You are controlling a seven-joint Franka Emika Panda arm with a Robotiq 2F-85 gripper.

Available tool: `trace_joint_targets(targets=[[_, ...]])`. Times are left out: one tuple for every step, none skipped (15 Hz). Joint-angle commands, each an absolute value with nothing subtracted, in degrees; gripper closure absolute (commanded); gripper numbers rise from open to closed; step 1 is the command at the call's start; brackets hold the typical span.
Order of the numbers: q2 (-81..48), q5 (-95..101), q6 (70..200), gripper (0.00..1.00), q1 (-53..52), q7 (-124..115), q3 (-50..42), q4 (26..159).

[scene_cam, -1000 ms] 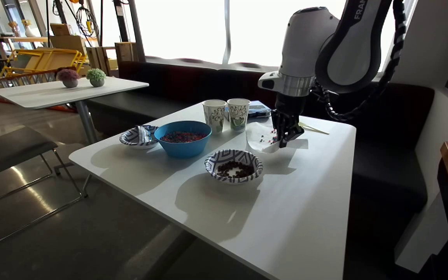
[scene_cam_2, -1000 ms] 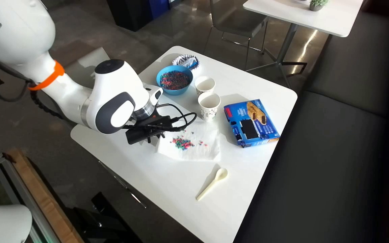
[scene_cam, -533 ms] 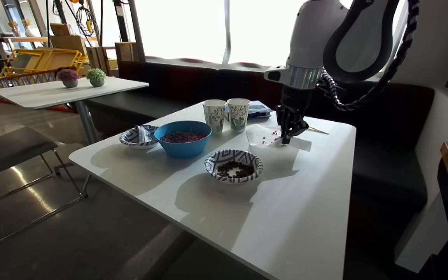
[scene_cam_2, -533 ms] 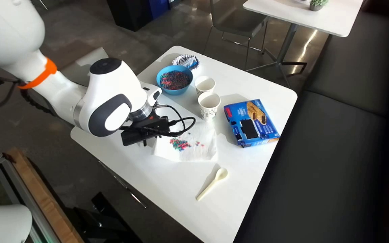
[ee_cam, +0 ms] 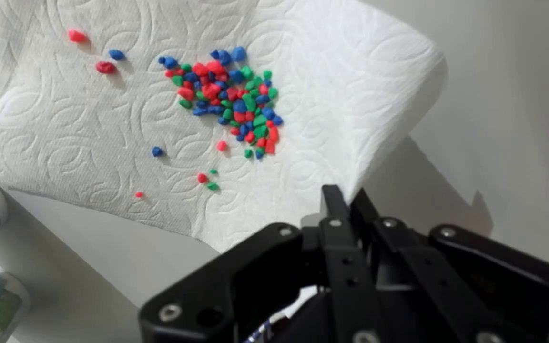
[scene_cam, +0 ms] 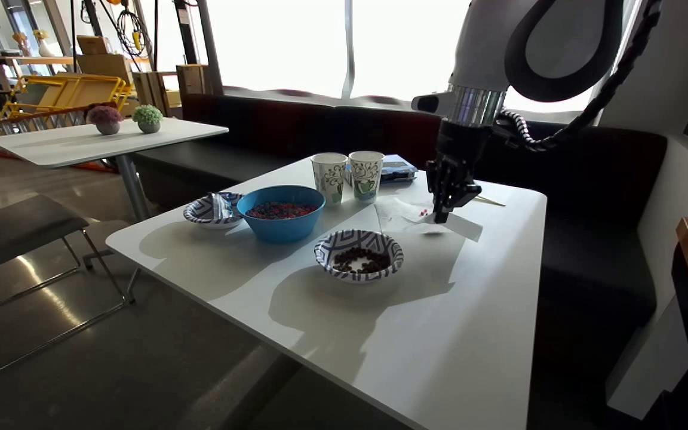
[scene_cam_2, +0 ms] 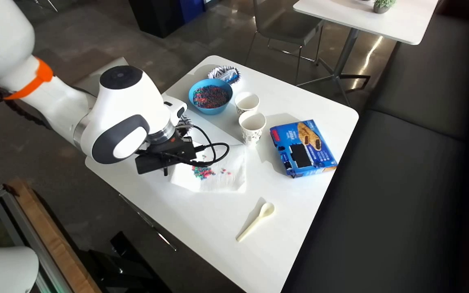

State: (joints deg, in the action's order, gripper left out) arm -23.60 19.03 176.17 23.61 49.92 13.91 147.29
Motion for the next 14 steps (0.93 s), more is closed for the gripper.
trace_joint_targets(targets=[[-23.39,13.61,172.81,0.88,32.68,55.95,23.16,148.36],[-23.73,11.67,171.96,0.88,35.2,57.7,25.68,148.15],[-24.06,9.89,171.18,0.89,36.92,59.37,27.19,147.82],[-24.47,7.81,170.2,0.89,39.56,61.32,29.49,147.36],[-24.65,6.25,169.55,0.9,41.64,63.19,30.89,146.9],[-25.05,4.22,168.08,0.89,44.62,65.68,33.3,146.33],[-25.3,2.68,166.84,0.89,46.78,68.13,34.71,145.67],[-25.69,0.89,165.75,0.88,48.86,70.41,35.95,144.99],[-26.27,-0.9,163.98,0.92,51.27,73.22,37.45,144.01],[-26.63,-2.85,162.05,0.9,53.31,75.86,38.71,143.11],[-26.59,-4.42,159.78,0.94,54.28,77.98,38.86,142.14],[-26.64,-6.03,157.16,0.98,55.02,80.07,38.82,140.85],[-26.37,-7.29,154.98,1.0,54.82,81.77,37.91,139.71],[-25.93,-8.4,152.74,1.0,54.11,83.26,36.56,138.55]])
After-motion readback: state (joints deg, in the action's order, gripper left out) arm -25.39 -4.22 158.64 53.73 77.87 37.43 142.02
